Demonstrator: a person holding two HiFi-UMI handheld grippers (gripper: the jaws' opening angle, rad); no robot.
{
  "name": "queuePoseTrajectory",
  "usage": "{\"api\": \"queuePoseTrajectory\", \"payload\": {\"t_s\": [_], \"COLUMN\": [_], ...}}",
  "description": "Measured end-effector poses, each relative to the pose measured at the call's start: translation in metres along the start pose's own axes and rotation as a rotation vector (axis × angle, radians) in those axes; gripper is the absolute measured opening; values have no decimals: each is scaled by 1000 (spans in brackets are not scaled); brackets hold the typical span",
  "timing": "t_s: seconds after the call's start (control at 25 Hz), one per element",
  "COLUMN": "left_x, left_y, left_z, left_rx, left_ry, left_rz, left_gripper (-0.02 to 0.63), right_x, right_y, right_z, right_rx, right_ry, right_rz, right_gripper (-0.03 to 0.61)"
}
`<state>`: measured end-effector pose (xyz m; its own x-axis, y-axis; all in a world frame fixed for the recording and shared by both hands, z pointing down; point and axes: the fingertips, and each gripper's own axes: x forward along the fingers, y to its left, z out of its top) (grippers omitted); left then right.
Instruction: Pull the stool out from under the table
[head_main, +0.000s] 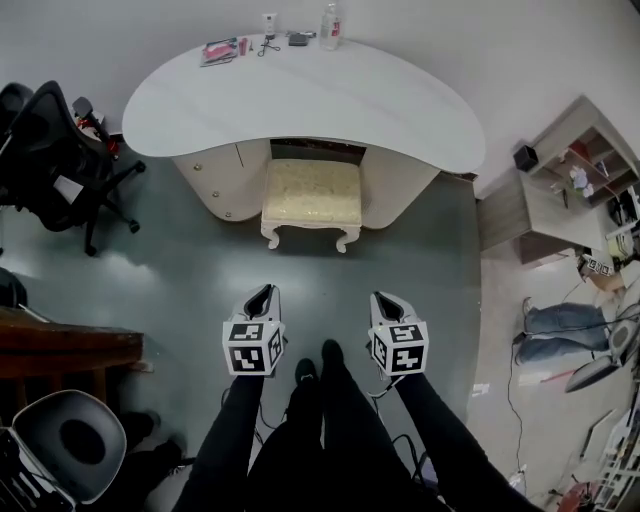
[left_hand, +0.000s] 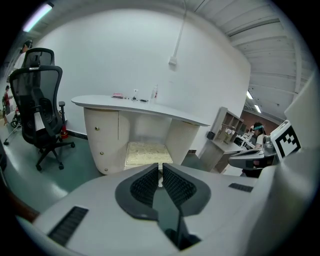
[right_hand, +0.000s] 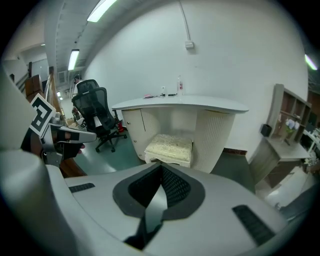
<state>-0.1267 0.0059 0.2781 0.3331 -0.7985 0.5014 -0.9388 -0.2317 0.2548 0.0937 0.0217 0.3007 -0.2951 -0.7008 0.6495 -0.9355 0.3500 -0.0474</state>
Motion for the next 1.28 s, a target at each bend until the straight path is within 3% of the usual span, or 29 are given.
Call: {"api": "queuePoseTrajectory", "payload": {"t_s": [0.12,0.36,0.64,0.88,1.28], "left_x": [25,98,181,248,345], "left_y": [14,53,92,129,193], "left_z": [-2,-9,-49,-91,-162], "left_rx": [-9,11,-23,-37,-19], "left_ry": [8,5,33,48,103], "left_rz": [14,35,75,112,178], "left_gripper": [56,168,255,293,344], "right_x": [28,116,210,283,391], "right_y": [-7,-31,-72,-100,-136], "right_z": [-1,-11,-43,-80,-141], "right_rx": [-10,-17,-2,0,18], "right_ry": [14,46,79,103,159], "right_rz": [16,25,-25,-38,-51], "right_gripper": [5,102,173,290,348]}}
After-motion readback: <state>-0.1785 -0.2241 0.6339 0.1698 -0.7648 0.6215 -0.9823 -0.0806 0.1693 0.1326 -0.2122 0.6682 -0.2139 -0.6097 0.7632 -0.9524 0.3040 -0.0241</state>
